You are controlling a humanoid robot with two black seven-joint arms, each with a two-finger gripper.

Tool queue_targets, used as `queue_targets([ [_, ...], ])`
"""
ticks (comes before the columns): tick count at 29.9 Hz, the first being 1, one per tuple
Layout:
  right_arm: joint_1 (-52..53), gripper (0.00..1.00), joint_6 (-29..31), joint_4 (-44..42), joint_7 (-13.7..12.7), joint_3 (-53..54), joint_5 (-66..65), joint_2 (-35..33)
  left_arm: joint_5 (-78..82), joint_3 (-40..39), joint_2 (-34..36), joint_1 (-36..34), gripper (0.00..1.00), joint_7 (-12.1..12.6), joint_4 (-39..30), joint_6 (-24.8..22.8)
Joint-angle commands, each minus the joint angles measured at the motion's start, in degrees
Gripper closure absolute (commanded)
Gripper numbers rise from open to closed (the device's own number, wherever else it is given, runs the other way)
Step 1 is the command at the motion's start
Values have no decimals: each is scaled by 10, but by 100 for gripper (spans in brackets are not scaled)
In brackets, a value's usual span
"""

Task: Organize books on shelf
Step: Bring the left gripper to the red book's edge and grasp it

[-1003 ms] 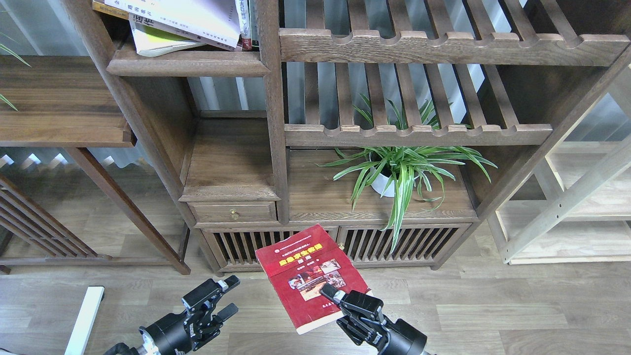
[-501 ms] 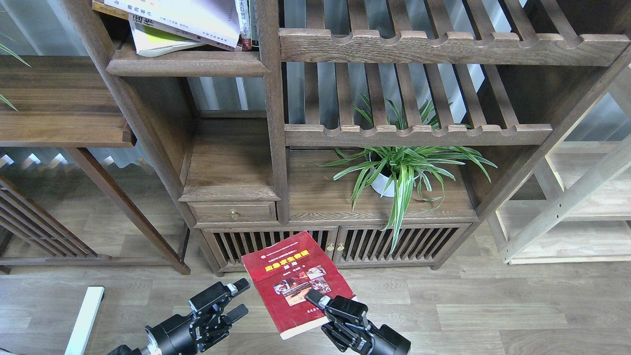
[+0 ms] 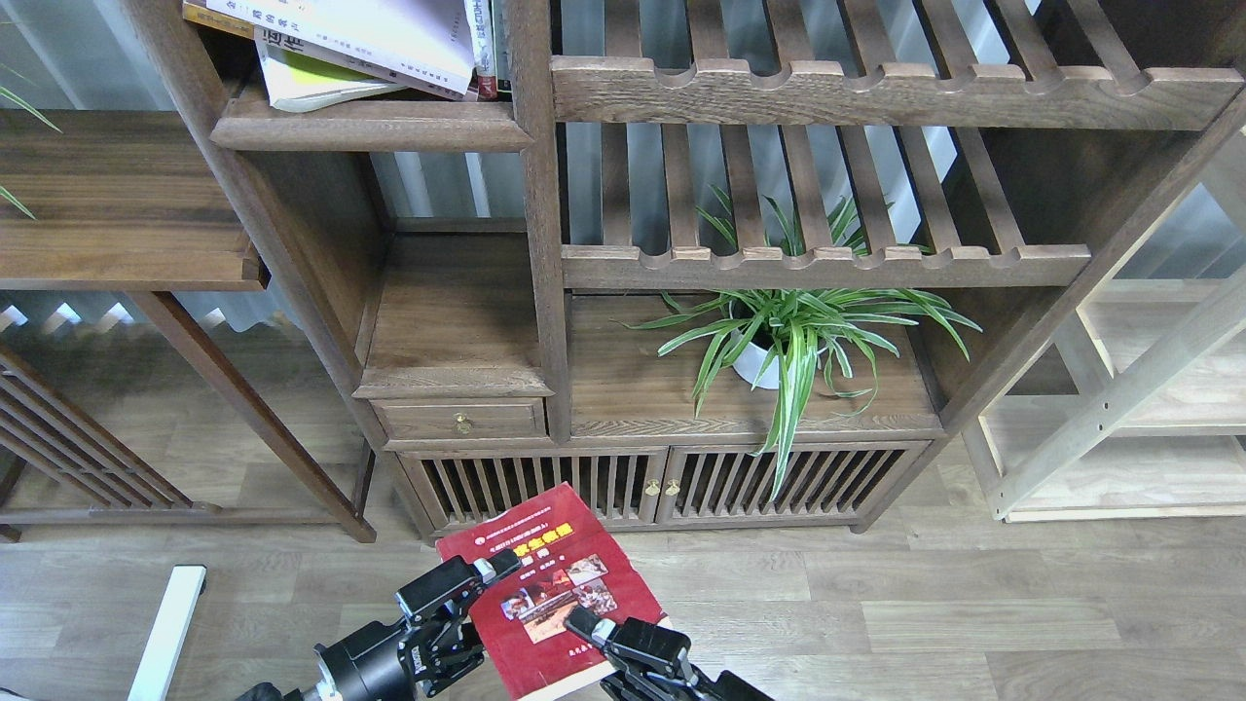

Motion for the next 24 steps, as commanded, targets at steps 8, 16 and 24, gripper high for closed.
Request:
queue_targets([
  [8, 8, 74, 0, -2, 0, 1, -3, 0, -23, 24, 0, 2, 20, 0, -3, 0],
  [16, 19, 73, 0, -4, 0, 3, -1, 0, -87, 39, 6, 12, 36, 0, -30, 0],
  [24, 17, 73, 0, -4, 0, -2, -1, 0, -101, 39, 17, 13, 39, 0, -43, 0],
])
